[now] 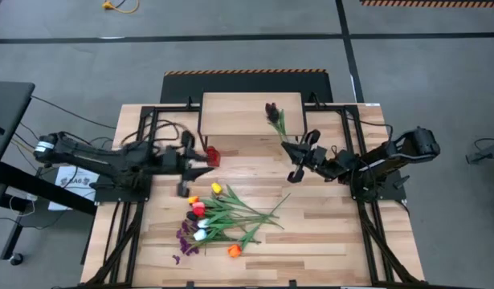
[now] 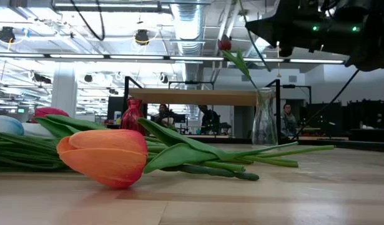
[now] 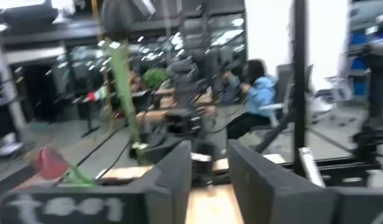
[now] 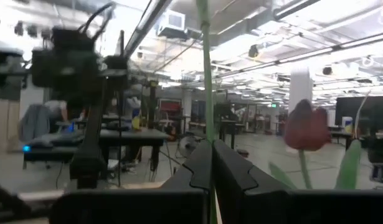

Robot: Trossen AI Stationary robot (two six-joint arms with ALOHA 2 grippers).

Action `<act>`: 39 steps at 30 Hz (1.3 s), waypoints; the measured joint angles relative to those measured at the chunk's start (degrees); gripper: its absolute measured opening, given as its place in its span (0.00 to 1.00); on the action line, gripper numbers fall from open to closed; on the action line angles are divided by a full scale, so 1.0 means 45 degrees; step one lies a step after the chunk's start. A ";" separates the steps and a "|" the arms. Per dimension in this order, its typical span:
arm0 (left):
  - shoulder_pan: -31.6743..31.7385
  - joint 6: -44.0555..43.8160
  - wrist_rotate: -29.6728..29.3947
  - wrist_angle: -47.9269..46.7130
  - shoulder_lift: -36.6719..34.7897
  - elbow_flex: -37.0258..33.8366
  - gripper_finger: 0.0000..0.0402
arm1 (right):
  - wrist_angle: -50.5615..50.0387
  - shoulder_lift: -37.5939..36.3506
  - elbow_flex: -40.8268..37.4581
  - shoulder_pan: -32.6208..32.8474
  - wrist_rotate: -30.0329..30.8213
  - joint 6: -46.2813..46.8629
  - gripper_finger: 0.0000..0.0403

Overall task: Pick and place flowers into a vace then onto a shelf
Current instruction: Put the black flower into the transparent vase

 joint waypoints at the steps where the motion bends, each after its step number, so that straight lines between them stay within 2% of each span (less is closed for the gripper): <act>1: 0.0288 -0.0049 0.0156 0.0065 0.0551 0.0293 0.28 | 0.0011 -0.0002 0.0084 0.0158 -0.0007 -0.0194 0.00; 7: 0.1399 -0.0136 0.3151 0.1095 0.4146 0.2243 0.38 | 0.0024 -0.0005 0.0507 0.0852 -0.0207 -0.0646 0.00; 9: 0.1508 -0.0093 0.3659 0.1101 0.5014 0.2872 0.39 | 0.0023 -0.0005 0.0596 0.1062 -0.0353 -0.0743 0.00; 12: 0.1601 0.0027 0.3683 0.1054 0.5916 0.3619 0.40 | 0.0019 -0.0005 0.0629 0.1445 -0.0376 -0.0966 0.00; 19: 0.1770 0.0188 0.4242 0.1426 0.6409 0.4453 0.40 | 0.0019 -0.0005 0.0648 0.1958 -0.0442 -0.1178 0.00; 24: 0.1804 0.0128 0.4261 0.1465 0.6649 0.4842 0.40 | 0.0015 -0.0005 0.0648 0.2045 -0.1084 -0.1083 0.00; 33: 0.1809 -0.0336 0.4683 0.1340 0.7976 0.6129 0.40 | -0.0652 0.0107 0.0828 0.2374 -0.1040 -0.0940 0.00; 39: 0.1804 -0.0335 0.4886 0.1390 0.8284 0.6472 0.40 | -0.0861 0.0107 0.0886 0.2389 -0.1000 -0.0855 0.00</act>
